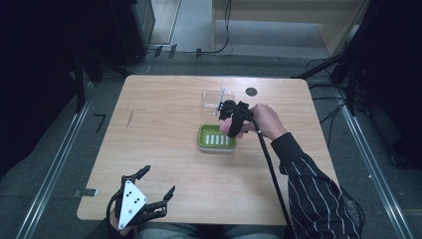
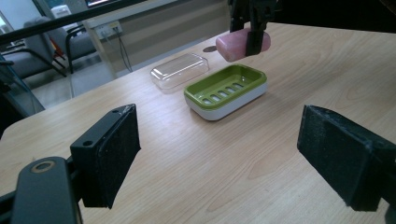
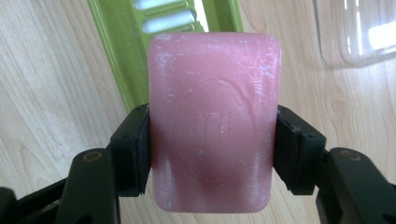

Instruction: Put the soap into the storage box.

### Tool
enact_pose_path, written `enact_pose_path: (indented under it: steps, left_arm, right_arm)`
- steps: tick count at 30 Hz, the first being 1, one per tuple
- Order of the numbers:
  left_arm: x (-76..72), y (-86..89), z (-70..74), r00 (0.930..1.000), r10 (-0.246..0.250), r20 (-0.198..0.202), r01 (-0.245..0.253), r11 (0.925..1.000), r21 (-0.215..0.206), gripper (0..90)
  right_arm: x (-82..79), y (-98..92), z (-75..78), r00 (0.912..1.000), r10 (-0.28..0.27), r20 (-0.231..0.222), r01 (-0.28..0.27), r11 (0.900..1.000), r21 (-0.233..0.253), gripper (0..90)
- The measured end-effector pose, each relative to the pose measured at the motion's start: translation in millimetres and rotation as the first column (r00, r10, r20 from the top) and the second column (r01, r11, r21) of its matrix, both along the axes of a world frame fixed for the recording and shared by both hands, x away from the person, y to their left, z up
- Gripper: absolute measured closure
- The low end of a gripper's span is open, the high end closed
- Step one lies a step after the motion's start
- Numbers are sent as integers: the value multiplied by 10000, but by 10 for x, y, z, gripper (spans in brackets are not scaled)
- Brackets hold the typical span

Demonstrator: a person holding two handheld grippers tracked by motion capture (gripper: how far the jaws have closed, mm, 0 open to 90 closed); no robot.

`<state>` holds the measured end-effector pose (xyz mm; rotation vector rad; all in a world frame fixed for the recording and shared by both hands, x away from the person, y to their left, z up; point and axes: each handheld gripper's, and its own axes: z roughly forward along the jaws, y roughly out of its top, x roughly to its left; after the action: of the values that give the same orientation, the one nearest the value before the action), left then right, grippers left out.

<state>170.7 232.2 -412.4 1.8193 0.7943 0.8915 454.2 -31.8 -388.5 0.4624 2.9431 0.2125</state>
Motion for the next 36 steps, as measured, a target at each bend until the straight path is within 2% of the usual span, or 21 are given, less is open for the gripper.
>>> enact_pose_path:
  steps: [12, 14, 26, 29, 36]
  left_arm:
    - [-2, 7, 0, 10000, -13, 13, 13, 10000, -58, 136]
    - [-2, 8, 0, 10000, -6, 13, 6, 10000, -66, 137]
    - [-4, 8, 0, 10000, -7, 11, 7, 10000, -67, 136]
    - [-4, 8, 1, 10000, -10, 11, 10, 10000, -64, 136]
    - [-5, 10, 1, 10000, -15, 9, 15, 10000, -55, 136]
  right_arm:
    - [34, 207, -89, 9985, 556, -14, -556, 9984, 63, 390]
    - [28, 233, -101, 9988, 494, -38, -494, 9988, 45, 391]
    - [42, 297, -193, 9926, 1218, 12, -1218, 9925, 123, 391]
    - [38, 309, -217, 9929, 1191, -10, -1191, 9929, 73, 391]
    - [50, 332, -296, 9880, 1545, 31, -1545, 9880, 56, 391]
